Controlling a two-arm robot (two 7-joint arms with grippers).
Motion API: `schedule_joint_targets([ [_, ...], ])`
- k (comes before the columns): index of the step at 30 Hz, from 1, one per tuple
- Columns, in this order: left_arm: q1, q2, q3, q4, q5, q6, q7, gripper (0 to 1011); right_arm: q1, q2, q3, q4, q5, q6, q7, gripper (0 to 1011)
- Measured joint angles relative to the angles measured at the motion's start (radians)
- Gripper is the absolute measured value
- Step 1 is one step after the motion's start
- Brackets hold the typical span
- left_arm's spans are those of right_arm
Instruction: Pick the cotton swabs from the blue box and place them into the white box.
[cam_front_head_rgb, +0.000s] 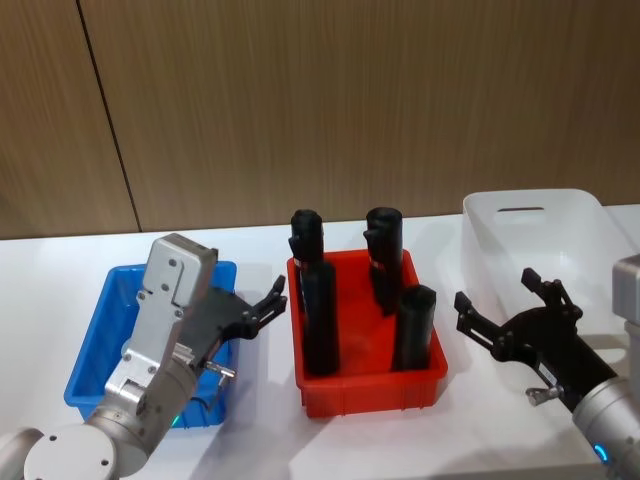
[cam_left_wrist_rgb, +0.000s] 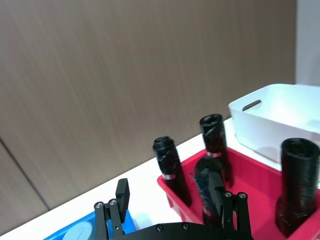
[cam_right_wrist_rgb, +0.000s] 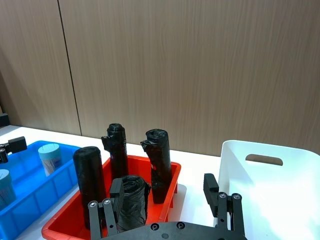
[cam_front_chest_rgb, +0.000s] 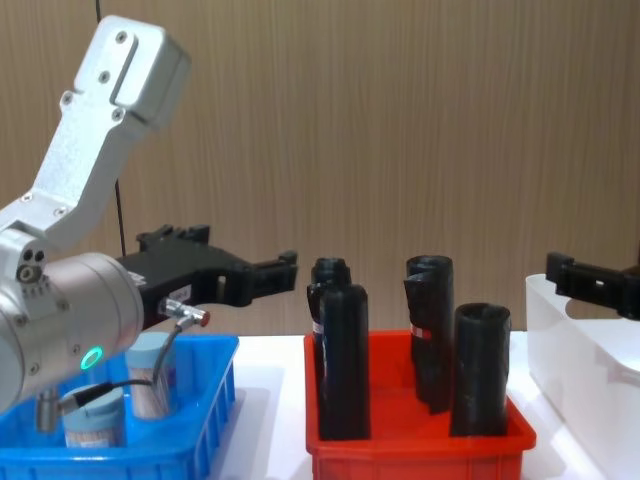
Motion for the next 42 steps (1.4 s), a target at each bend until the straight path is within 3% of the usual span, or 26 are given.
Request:
schedule_joint_targets([
  [10, 0.009, -0.006, -0.011, -0.005, -0.034, 0.07, 0.092, 1004, 0.0, 0.0, 0.0, 0.0, 0.0, 0.0, 0.0, 1002],
  [25, 0.051, -0.008, -0.038, -0.047, -0.132, 0.242, 0.287, 1004, 0.0, 0.0, 0.0, 0.0, 0.0, 0.0, 0.0, 1002],
  [35, 0.075, 0.002, -0.06, -0.055, -0.181, 0.299, 0.353, 1004, 0.0, 0.0, 0.0, 0.0, 0.0, 0.0, 0.0, 1002],
  [42, 0.077, 0.002, -0.074, -0.035, -0.202, 0.314, 0.362, 1004, 0.0, 0.0, 0.0, 0.0, 0.0, 0.0, 0.0, 1002],
])
